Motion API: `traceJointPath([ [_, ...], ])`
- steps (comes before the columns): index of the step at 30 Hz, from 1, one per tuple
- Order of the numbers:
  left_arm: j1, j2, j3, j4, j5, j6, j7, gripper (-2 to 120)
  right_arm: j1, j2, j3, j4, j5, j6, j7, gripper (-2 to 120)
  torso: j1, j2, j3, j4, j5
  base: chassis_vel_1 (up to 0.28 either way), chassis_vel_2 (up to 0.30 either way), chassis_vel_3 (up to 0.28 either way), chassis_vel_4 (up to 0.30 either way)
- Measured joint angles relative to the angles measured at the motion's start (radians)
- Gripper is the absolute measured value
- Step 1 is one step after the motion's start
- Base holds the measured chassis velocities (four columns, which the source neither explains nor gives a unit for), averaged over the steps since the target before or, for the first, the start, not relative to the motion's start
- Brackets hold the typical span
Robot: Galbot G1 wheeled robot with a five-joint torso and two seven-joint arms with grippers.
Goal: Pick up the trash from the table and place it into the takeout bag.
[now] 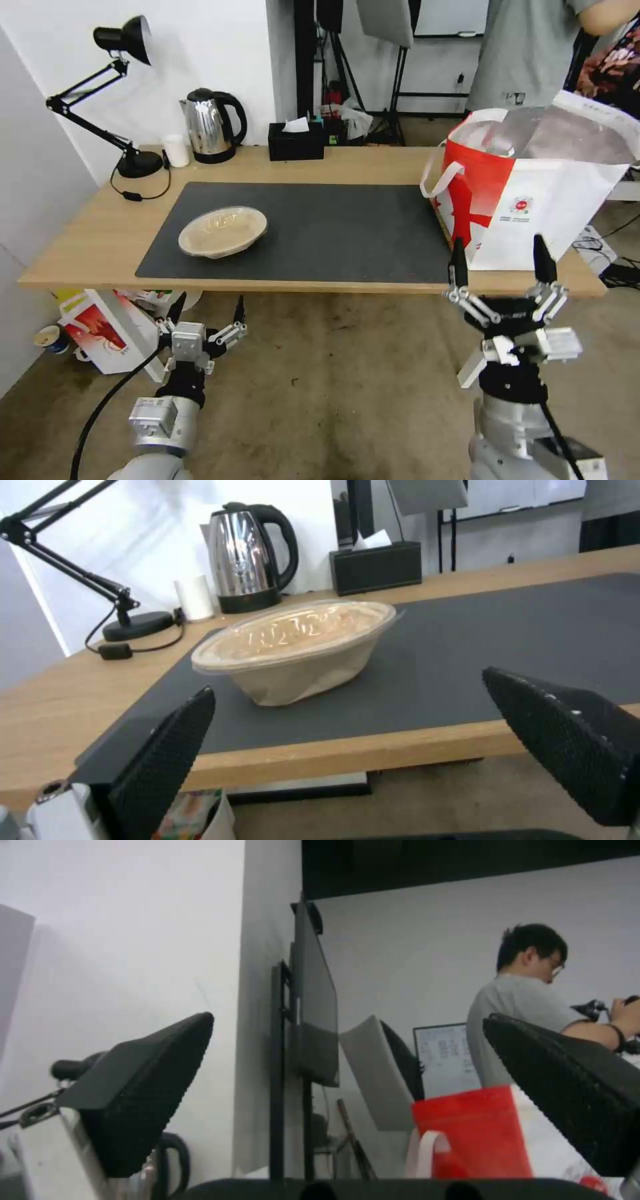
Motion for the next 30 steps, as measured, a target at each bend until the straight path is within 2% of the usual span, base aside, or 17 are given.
traceJointPath([
  [3, 0.000, 0.000, 0.000, 0.000, 0.000, 0.000, 0.000, 100, -0.034, 0.012, -0.029, -0.021, -0.027, 0.044, 0.001, 100, 0.000, 0.000, 0.000, -0.0001, 0.0001, 0.000, 0.000, 0.000, 0.000],
  [7, 0.000, 0.000, 0.000, 0.000, 0.000, 0.000, 0.000, 100, -0.049, 0.019, -0.044, -0.036, -0.040, 0.053, 0.006, 100, 0.000, 0.000, 0.000, -0.0001, 0.0000, 0.000, 0.000, 0.000, 0.000],
  [30, 0.000, 0.000, 0.000, 0.000, 0.000, 0.000, 0.000, 100, -0.058, 0.054, -0.086, -0.098, -0.085, 0.051, 0.041, 100, 0.000, 0.000, 0.000, 0.0000, 0.0001, 0.000, 0.000, 0.000, 0.000],
])
